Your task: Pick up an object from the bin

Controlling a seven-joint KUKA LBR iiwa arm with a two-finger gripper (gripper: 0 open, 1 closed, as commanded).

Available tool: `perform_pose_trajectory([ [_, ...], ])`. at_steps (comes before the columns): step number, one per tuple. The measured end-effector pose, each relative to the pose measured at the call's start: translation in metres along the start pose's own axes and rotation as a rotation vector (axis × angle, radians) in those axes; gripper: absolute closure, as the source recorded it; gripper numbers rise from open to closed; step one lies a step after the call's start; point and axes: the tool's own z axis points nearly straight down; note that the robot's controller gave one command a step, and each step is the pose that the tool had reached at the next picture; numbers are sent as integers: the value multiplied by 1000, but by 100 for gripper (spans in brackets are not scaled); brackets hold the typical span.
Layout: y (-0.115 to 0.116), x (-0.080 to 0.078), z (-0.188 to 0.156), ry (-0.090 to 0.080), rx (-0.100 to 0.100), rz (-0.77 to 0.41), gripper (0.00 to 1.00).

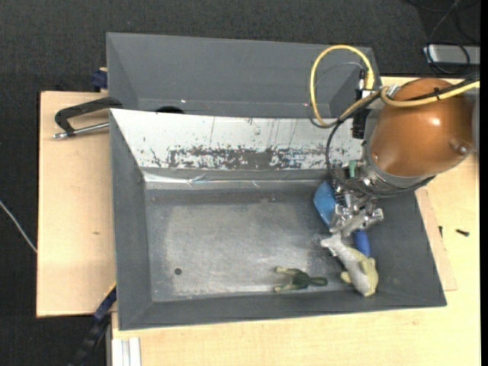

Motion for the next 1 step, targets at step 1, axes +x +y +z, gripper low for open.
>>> perform_pose_trajectory([
  [1,22,-59,61,-3,-14,-329,100],
])
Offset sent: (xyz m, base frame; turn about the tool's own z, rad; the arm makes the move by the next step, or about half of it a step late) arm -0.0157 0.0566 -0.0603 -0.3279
